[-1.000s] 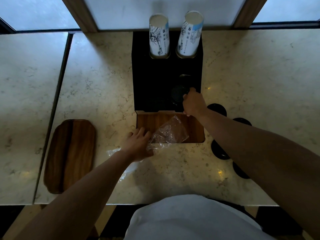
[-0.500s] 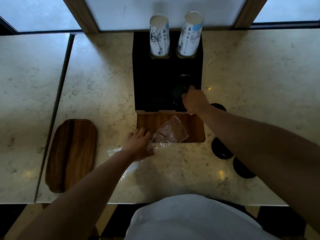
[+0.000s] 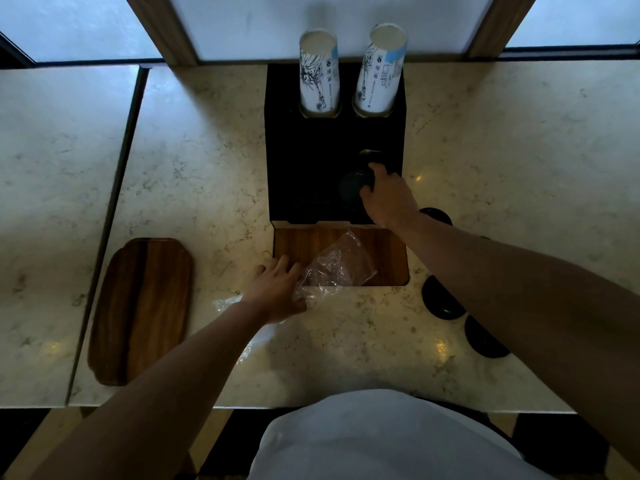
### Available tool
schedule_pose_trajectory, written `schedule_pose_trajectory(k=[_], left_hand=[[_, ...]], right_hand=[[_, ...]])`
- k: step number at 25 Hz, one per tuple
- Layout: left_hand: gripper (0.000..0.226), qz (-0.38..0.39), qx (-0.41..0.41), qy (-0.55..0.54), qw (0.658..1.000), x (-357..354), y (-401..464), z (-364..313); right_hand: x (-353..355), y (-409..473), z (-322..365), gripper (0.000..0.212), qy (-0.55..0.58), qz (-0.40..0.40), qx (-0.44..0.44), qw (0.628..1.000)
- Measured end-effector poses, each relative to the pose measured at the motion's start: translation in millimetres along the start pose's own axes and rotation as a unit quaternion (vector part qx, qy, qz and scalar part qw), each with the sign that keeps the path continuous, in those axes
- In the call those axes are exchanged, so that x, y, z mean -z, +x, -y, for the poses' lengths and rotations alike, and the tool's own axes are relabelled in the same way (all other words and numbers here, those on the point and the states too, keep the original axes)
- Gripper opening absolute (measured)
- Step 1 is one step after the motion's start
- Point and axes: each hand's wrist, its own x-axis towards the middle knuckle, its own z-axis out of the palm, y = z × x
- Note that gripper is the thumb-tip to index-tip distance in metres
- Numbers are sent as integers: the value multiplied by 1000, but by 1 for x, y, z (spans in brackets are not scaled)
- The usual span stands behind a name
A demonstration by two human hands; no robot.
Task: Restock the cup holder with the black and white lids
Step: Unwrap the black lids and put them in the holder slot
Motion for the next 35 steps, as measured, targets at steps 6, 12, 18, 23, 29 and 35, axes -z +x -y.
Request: schedule_pose_trajectory(k=[6,12,18,23,29,35], left_hand=[[77,-5,-4,2,1000,0,-1,0],[76,-3,-4,-4,1000,-1,1,0],[74,-6,-3,-4,1000,-1,1,1],[76,0,1,-3,1000,-1,1,1],[75,3,1,-5,1000,-1,2,1],[75,0,-4,-4,1000,-3,3,2]], right_hand=[[-1,-1,1,39,-22,-24,48,998],[-5,0,3,47,0,20,14,1000],[-7,2,0,81,-44,92,23,995],[-13,4,3,78,-65,55,20,996],[-14,2,1,77,-71,21,33,997],[-12,0,-1,77,-66,-13,55,996]])
